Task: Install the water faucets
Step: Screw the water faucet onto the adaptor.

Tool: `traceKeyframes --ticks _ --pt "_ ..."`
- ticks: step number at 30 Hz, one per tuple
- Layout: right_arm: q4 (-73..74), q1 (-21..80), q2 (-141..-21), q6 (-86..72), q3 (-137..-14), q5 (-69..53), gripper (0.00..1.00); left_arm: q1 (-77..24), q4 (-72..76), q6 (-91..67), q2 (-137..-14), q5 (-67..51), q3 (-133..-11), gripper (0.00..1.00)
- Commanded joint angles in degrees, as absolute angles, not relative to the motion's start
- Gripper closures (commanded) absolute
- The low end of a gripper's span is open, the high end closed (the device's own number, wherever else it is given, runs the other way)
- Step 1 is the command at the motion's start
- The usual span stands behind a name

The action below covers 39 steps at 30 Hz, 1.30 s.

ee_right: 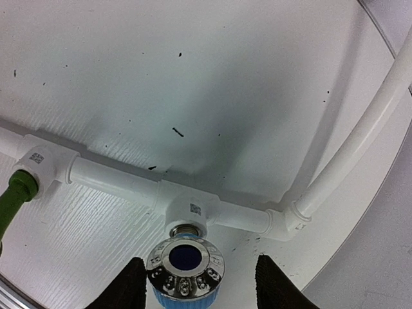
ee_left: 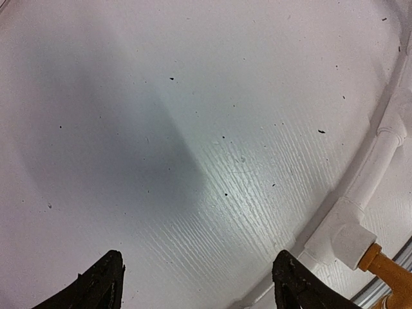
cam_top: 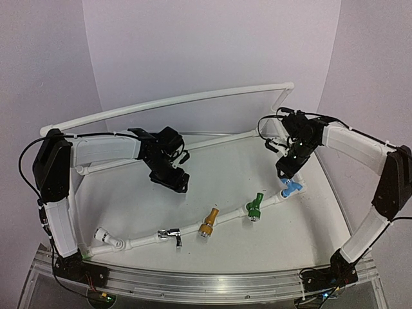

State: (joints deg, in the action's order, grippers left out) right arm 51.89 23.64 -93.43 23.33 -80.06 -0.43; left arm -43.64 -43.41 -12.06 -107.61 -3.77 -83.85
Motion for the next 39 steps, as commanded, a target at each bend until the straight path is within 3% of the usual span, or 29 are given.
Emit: traceKeyframes --ticks 1,17,26,34,39 --pt "52.06 22.46 -94.57 24.18 -81.91 2.31 0.46 -43.16 -42.78 -12.09 -104.93 -2.81 -84.01 0.21" --pt "54.28 14.51 -93.58 34.58 -80.49 2.93 0.47 -42.81 -43.09 -11.45 -105.8 -3.34 -84.44 0.2" --pt "54.74 9.83 -89.19 47.56 -71.72 -1.94 0.48 -42.63 -43.3 -10.99 -106.08 -3.76 -84.97 0.2" --pt "53.21 9.83 -79.04 53.11 -64.27 -7.62 0.39 -42.62 -43.49 -11.0 -106.33 -3.97 -85.16 0.2" --pt "49.31 9.92 -73.28 53.16 -58.69 -8.58 0.15 -42.54 -43.23 -11.25 -106.45 -4.34 -85.19 0.2"
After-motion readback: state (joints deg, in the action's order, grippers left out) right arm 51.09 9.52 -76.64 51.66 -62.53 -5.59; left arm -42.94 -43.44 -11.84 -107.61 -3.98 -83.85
